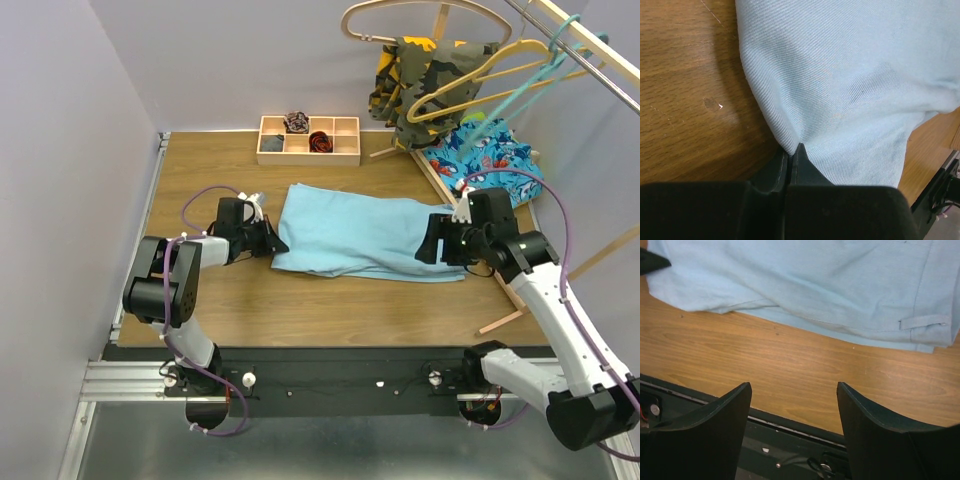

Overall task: Place the trousers on the hanger
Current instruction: Fold the trousers at the center of the board.

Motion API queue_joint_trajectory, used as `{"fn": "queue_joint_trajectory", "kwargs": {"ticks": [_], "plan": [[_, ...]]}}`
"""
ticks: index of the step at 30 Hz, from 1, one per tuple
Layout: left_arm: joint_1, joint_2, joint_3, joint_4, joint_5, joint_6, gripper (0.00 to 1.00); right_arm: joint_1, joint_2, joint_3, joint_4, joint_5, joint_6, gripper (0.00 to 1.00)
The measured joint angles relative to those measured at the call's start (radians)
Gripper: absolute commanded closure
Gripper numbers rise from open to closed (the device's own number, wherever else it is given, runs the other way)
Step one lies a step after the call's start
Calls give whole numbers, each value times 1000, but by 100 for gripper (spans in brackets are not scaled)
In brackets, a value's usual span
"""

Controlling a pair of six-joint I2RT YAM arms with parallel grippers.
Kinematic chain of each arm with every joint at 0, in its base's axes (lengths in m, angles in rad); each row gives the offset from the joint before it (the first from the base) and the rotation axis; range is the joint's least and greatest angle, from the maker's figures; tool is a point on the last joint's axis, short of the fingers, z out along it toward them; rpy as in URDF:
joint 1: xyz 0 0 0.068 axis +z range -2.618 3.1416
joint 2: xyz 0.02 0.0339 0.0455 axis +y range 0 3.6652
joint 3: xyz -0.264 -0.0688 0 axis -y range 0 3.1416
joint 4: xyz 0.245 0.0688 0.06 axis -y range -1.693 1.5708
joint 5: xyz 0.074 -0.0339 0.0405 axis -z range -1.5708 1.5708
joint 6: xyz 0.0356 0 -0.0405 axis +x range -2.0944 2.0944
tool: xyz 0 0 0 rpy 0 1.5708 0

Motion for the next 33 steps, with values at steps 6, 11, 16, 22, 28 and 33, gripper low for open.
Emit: {"fn": "queue_joint_trajectory", "kwargs": {"ticks": [6,11,16,22,28,33], "plan": [[0,8,2,5,5,2,100,0,-101,44,-40,116,69,23],[-1,18,8,13,11,2,100,0,-108,235,-76,245,106,23],[-8,24,15,19,11,2,100,0,-69,410,-85,290,110,23],[-13,25,15,23,10,2,100,0,-34,472,-94,291,104,23],[-18,25,15,25,9,2,100,0,-68,334,-80,284,101,23],[-21,25,15,26,7,2,100,0,-127,204,-81,263,114,22]]}}
